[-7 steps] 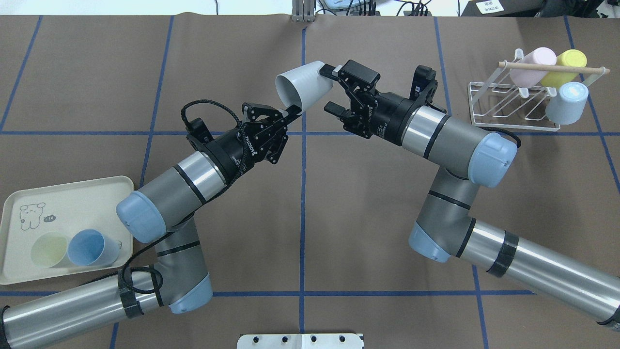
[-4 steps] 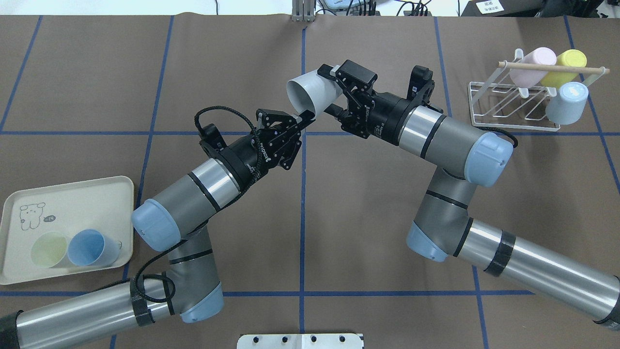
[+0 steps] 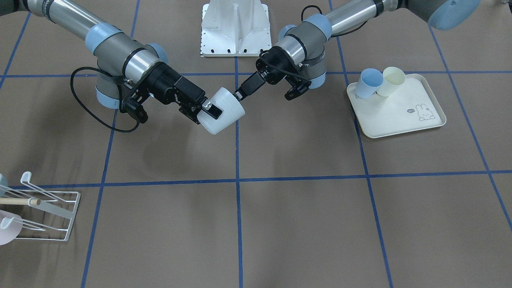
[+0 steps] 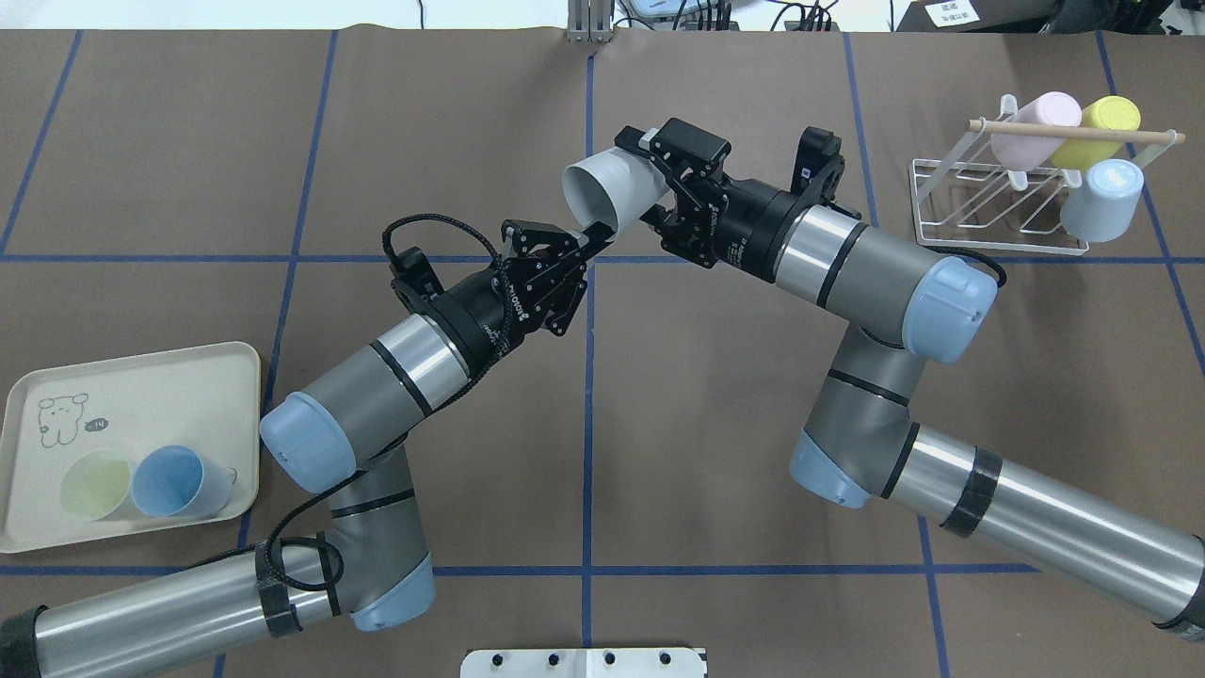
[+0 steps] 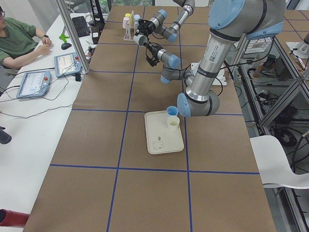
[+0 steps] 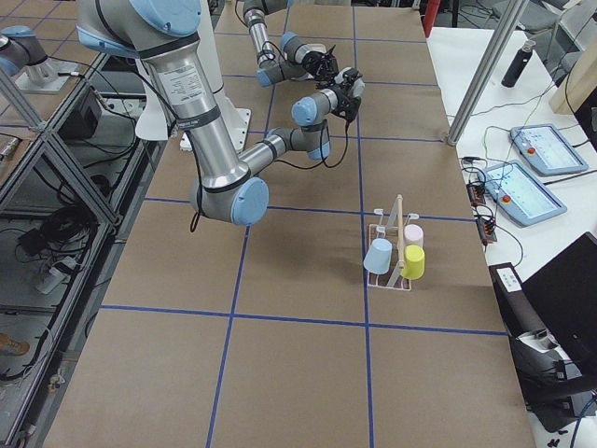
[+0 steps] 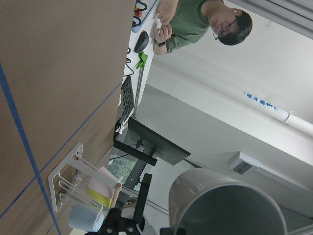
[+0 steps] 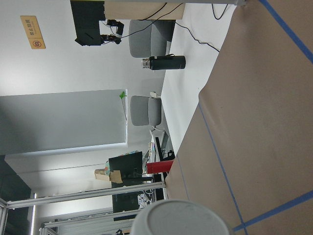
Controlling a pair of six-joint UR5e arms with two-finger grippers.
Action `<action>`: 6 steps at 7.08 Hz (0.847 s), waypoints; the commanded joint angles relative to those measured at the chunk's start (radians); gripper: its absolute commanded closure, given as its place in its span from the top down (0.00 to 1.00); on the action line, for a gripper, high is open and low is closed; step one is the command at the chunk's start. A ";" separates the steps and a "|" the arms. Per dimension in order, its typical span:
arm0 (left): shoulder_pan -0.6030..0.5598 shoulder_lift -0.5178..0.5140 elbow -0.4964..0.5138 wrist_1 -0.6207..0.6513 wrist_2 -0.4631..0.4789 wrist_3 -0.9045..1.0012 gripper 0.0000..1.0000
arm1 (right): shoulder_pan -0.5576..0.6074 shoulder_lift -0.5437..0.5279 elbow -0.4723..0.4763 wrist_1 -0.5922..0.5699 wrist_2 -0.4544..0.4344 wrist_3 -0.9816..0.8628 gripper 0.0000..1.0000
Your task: Transfer IKEA cup to right arm and place on rack
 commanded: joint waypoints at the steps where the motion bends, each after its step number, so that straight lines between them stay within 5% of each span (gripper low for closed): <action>1: 0.000 -0.003 -0.003 -0.003 -0.004 0.000 0.41 | 0.001 -0.001 0.000 -0.001 0.001 -0.004 0.00; 3: -0.001 -0.001 -0.012 -0.006 -0.005 0.002 1.00 | 0.004 -0.001 0.000 0.001 0.001 -0.007 0.00; 6: -0.026 0.001 -0.017 -0.009 -0.014 0.038 1.00 | 0.094 -0.014 0.002 -0.021 -0.005 -0.086 0.00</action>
